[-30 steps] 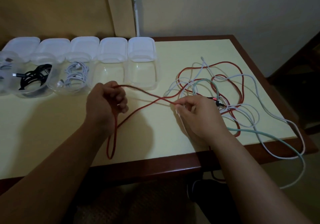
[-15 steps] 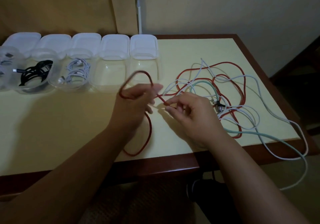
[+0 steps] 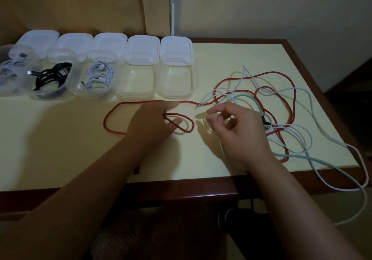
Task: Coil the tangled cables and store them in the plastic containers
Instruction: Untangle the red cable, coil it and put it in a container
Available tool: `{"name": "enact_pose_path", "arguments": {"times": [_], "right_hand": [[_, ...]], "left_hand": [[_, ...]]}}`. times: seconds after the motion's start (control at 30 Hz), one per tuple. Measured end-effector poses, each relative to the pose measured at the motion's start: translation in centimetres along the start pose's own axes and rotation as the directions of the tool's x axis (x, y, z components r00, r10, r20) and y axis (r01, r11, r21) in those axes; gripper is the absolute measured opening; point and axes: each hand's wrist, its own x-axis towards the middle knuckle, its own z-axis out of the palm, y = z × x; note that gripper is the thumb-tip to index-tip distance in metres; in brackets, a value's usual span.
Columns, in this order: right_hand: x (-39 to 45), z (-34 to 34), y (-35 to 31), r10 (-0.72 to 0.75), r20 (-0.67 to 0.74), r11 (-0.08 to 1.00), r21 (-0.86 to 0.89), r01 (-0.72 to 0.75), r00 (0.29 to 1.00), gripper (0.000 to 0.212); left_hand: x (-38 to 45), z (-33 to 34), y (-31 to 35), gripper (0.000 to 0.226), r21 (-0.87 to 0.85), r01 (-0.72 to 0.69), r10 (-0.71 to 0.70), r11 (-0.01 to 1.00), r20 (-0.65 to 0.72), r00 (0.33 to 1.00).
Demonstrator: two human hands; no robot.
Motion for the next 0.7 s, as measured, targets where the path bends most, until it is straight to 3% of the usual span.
{"name": "enact_pose_path", "arguments": {"times": [0.17, 0.3, 0.43, 0.57, 0.7], "right_hand": [[-0.3, 0.3, -1.2, 0.018, 0.089, 0.979, 0.199, -0.035, 0.996, 0.017], [-0.6, 1.1, -1.8, 0.034, 0.200, 0.961, 0.262, -0.087, 0.979, 0.016], [-0.4, 1.6, -1.8, 0.040, 0.204, 0.962, 0.255, -0.093, 0.978, 0.014], [-0.3, 2.1, -1.9, 0.082, 0.181, 0.950, 0.282, -0.131, 0.980, 0.014], [0.1, 3.2, -1.5, 0.046, 0.208, 0.981, 0.176, -0.084, 0.977, 0.021]], "left_hand": [[0.0, 0.7, 0.7, 0.061, 0.274, 0.049, -0.060, 0.960, 0.032, 0.998], [-0.1, 0.7, 0.9, 0.061, 0.347, 0.056, -0.085, 0.936, 0.069, 0.994], [-0.1, 0.8, 0.7, 0.060, 0.340, 0.078, -0.104, 0.937, 0.059, 0.993], [-0.5, 0.7, 0.2, 0.020, 0.237, 0.032, -0.035, 0.971, 0.012, 0.999], [-1.3, 0.3, -0.1, 0.023, 0.207, -0.088, 0.070, 0.974, 0.090, 0.993]]}}
